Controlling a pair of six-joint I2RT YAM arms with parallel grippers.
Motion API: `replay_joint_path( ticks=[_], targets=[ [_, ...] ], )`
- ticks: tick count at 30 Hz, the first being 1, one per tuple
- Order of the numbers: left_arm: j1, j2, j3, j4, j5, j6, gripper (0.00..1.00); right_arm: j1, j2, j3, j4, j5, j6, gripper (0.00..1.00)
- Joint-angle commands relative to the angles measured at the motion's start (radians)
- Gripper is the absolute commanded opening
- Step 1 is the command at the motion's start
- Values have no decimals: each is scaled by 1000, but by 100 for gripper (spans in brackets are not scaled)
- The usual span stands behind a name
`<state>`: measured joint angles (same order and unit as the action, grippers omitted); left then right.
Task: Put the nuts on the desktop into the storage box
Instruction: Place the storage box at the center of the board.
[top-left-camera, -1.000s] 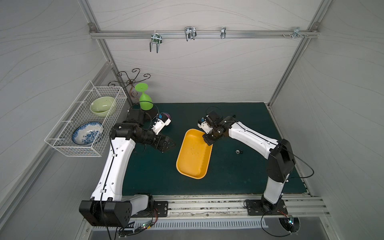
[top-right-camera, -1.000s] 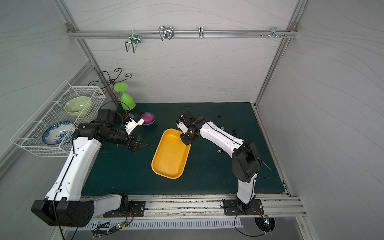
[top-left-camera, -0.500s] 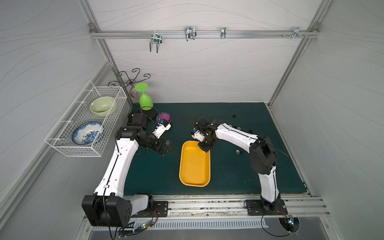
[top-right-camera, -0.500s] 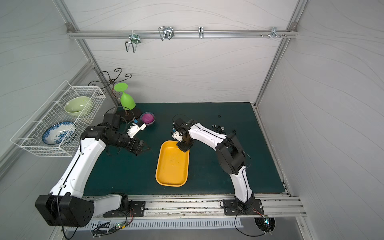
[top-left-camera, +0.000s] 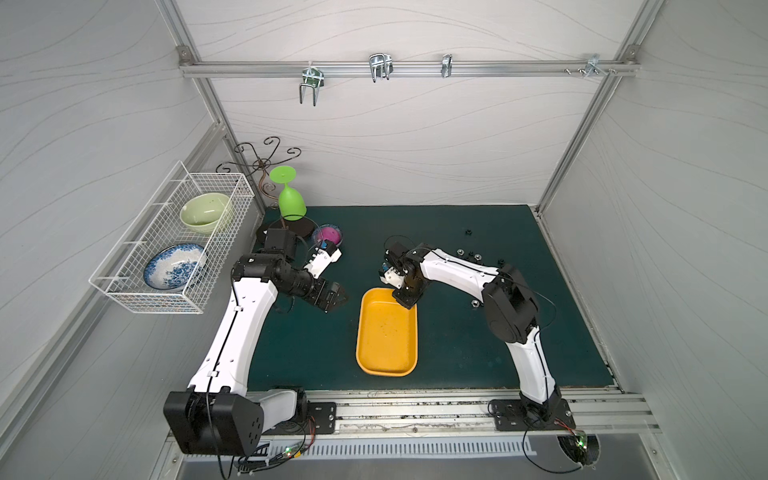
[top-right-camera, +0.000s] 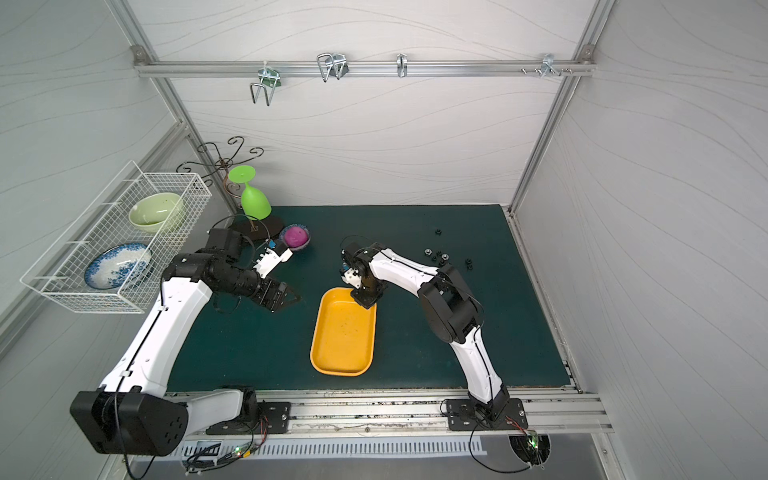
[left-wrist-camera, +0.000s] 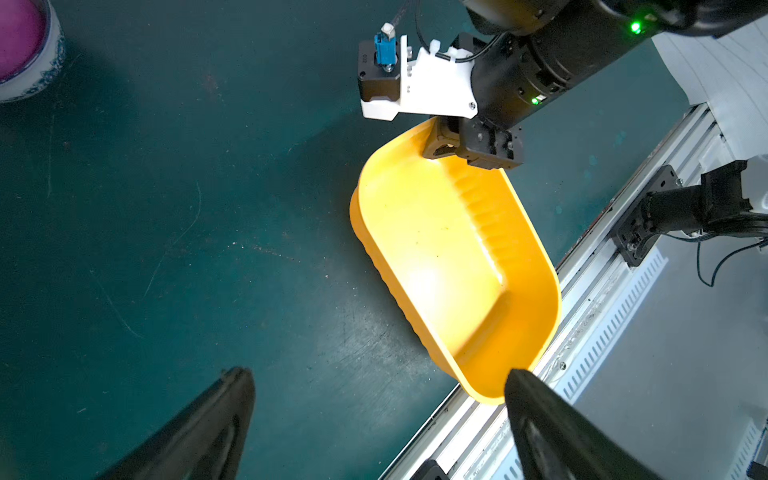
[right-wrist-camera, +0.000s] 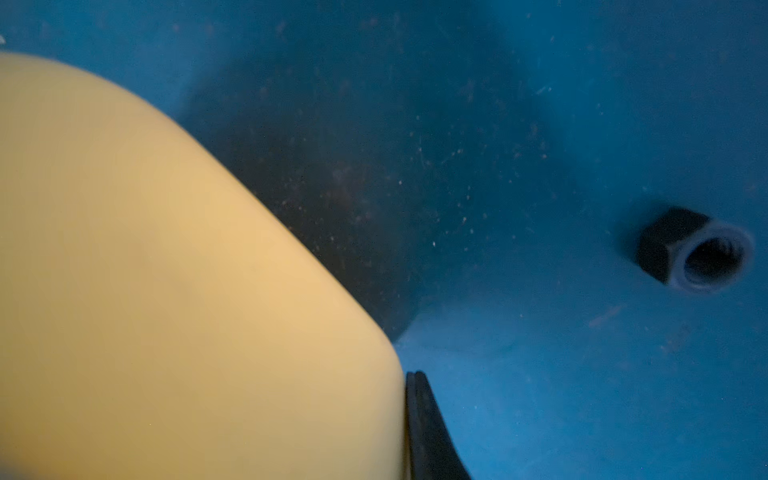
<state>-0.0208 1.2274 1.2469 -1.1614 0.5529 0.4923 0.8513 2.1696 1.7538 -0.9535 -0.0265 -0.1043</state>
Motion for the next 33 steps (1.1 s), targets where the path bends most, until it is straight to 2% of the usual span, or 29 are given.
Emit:
replay_joint_path(
  ticks=[1, 3, 6, 8, 10, 13, 19, 25, 33],
  targets=[
    [-2, -23, 13, -1, 16, -4, 99, 8, 35, 19, -46, -6, 6, 0],
    [-3, -26, 14, -5, 22, -1, 98, 8, 40, 24, -46, -2, 9, 0],
    [-3, -26, 9, 0, 22, -3, 99, 9, 46, 33, -52, 6, 6, 6],
    [-3, -26, 5, 1, 22, -4, 98, 8, 43, 33, -56, 9, 9, 13],
    [-3, -28, 6, 1, 21, -4, 98, 9, 33, 33, -59, 4, 11, 26],
    [-3, -26, 9, 0, 26, -3, 99, 8, -1, 27, -56, -28, 12, 39],
    [-4, -15, 23, -3, 48, -4, 99, -3, -93, 35, -62, -41, 40, 41],
    [-36, 11, 64, -25, 85, 2, 99, -50, -264, -22, 7, -156, 81, 60],
    [-125, 45, 138, 7, 82, -19, 99, -182, -491, -138, 124, -289, 182, 65]
  ],
)
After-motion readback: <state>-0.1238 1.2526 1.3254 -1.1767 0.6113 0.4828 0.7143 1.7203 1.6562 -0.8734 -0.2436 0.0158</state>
